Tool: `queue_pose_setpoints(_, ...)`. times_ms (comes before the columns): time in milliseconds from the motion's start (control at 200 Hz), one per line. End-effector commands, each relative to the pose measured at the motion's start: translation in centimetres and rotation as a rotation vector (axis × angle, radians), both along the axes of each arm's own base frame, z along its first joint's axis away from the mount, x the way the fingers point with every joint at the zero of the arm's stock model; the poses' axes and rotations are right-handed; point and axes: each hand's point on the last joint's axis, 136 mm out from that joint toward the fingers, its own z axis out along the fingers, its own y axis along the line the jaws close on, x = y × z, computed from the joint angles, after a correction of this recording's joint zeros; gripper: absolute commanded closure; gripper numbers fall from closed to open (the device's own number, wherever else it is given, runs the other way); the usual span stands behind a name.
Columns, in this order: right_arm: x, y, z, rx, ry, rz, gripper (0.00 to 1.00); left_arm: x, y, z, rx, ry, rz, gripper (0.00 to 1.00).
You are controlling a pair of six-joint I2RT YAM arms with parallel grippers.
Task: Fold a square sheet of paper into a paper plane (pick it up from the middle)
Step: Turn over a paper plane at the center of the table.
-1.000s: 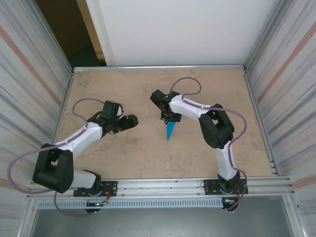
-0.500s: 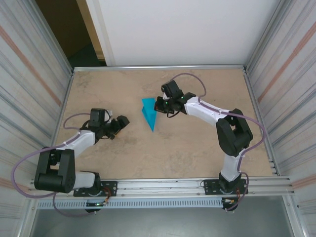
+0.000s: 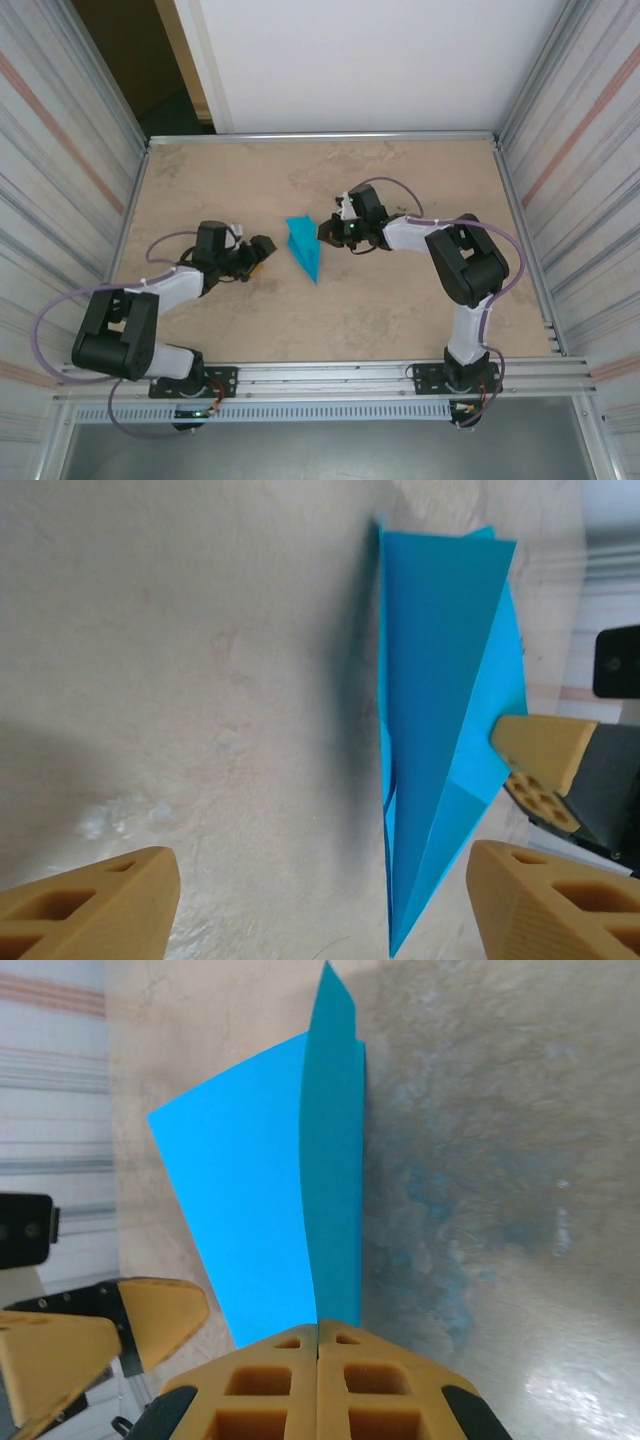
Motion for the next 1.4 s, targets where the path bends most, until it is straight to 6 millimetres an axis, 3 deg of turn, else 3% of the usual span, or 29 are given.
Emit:
queue_pose_setpoints(0, 0.1, -0.3, -0.3, 0.043, -0.004, 0.006, 0.97, 1.4, -2.0, 0.8, -0.004, -0.036, -0.033, 0.27)
queue_pose_setpoints(220, -0.1, -2.1, -2.2, 0.018, 0.025, -0.026, 0.97, 2.3, -6.0, -0.1, -0.030, -0.025, -0.120, 0.39)
queue_pose_setpoints(461, -0.1, -3.1, -3.4, 0.015, 0.049, -0.049, 0.97, 3.8, -7.9, -1.5, -0.041, -0.002, -0.163, 0.66)
queue_pose_setpoints(787, 0.0, -4.1, -3.7, 0.022, 0.049, -0.066, 0.92, 3.9, -7.6, -3.2, -0.003, 0.033, -0.149, 0.65)
queue_pose_setpoints(1022, 0.0, -4.4, -4.1, 0.014, 0.057, -0.069, 0.94, 4.3, -9.3, -2.9, -0.039, 0.019, -0.208, 0.62)
queue_pose_setpoints(1393, -0.1, -5.0, -4.4, 0.014, 0.060, -0.076, 0.94, 5.1, -10.7, -3.8, -0.057, 0.041, -0.254, 0.78)
